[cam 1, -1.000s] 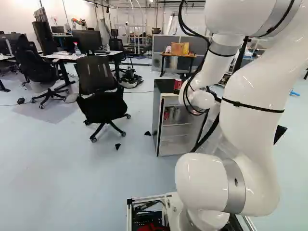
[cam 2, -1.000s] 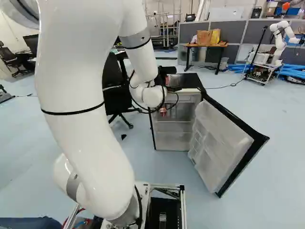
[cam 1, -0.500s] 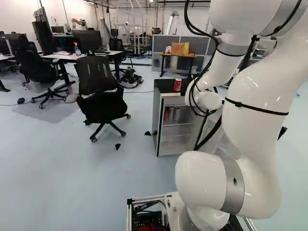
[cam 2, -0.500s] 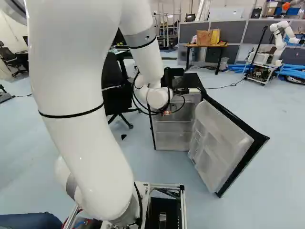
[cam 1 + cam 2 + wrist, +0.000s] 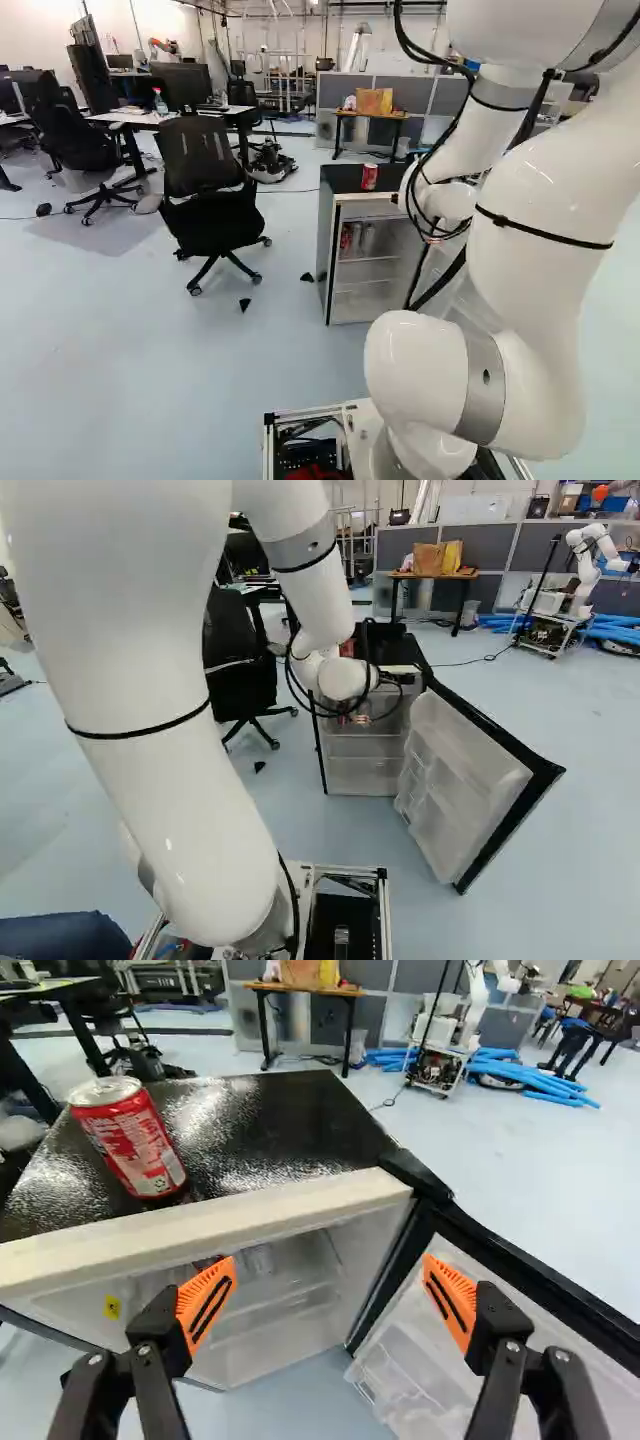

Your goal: Grab a drink from the fridge

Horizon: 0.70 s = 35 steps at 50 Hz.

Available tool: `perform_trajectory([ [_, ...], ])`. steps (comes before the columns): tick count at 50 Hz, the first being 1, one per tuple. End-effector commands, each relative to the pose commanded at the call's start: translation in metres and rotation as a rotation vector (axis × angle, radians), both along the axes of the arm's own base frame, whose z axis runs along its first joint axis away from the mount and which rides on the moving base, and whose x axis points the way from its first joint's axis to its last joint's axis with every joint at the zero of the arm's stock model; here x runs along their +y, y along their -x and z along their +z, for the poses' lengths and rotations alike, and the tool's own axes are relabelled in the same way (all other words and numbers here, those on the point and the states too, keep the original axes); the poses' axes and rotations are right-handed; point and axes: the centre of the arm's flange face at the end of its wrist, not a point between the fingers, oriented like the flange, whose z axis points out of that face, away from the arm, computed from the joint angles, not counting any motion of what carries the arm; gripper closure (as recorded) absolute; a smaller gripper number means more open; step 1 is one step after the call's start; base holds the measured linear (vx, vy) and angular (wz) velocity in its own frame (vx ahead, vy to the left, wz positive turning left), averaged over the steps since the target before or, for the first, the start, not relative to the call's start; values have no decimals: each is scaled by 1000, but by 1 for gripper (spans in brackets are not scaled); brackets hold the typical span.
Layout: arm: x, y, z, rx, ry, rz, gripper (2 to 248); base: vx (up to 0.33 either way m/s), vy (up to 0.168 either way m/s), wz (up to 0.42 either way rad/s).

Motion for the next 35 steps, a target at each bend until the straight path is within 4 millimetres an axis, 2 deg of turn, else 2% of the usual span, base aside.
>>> perform_trajectory([
  [35,-50,20,18,145,-92,-170,3,0,0,0],
])
